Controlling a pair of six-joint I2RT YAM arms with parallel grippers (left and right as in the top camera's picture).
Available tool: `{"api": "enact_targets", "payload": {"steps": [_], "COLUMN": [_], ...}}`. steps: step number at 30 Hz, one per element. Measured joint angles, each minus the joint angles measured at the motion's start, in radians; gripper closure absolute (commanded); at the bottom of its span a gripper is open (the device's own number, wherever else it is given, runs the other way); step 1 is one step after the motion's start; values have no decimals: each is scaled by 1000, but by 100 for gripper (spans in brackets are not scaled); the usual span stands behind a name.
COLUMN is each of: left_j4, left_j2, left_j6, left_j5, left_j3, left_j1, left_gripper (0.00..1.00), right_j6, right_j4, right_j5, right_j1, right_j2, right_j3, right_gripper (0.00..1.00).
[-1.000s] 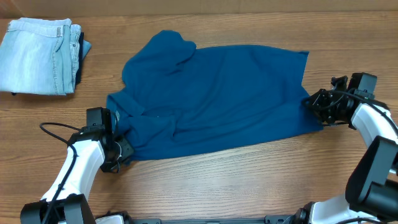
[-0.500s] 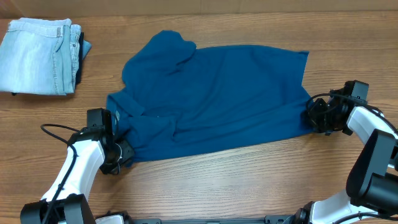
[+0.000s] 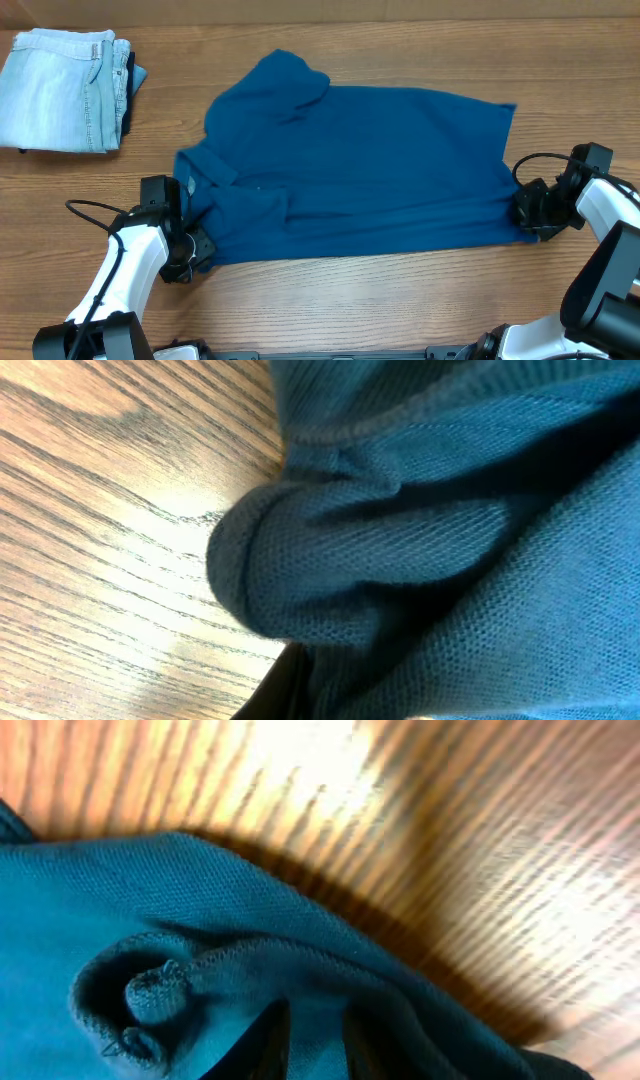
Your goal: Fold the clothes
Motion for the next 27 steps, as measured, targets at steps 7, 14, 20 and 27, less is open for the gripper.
{"api": "enact_targets", "payload": {"steps": [7, 14, 20, 27], "left_j4": [1, -114, -144, -235], "left_j2": [0, -9, -69, -77], "left_j6": [21, 81, 123, 125], "left_j5": [13, 46, 104, 114], "left_j3": [10, 212, 361, 367], "left_j1": [0, 0, -3, -3], "left_gripper": [82, 62, 57, 47], "right_j6": [-46, -127, -144, -158], "right_j4": [114, 192, 205, 171], "right_j5": [-28, -148, -222, -260], "right_j1": [5, 4, 4, 14], "right_j2": [-18, -146, -319, -328], "right_j3": [-19, -10, 31, 34], "right_gripper": [51, 36, 32, 32]}}
